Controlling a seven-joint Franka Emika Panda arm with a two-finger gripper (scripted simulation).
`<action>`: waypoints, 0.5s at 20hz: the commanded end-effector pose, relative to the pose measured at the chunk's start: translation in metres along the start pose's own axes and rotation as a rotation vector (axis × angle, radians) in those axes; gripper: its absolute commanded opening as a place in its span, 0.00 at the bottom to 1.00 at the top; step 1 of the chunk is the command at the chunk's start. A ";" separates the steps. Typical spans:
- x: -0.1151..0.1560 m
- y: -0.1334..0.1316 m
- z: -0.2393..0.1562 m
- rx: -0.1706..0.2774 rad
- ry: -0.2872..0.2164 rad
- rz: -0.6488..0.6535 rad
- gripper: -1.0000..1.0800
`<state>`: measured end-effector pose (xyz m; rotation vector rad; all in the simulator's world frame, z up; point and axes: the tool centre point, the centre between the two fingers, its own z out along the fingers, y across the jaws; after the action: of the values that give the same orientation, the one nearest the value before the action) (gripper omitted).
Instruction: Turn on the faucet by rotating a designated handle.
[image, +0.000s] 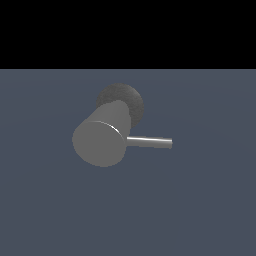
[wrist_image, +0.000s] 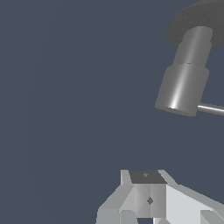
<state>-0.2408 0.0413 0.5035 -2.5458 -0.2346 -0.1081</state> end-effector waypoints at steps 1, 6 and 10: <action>0.002 0.000 -0.006 0.067 0.028 -0.005 0.00; 0.007 0.002 -0.024 0.240 0.104 -0.015 0.00; 0.012 0.007 -0.042 0.399 0.178 -0.019 0.00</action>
<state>-0.2313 0.0192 0.5311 -2.1886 -0.1988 -0.2423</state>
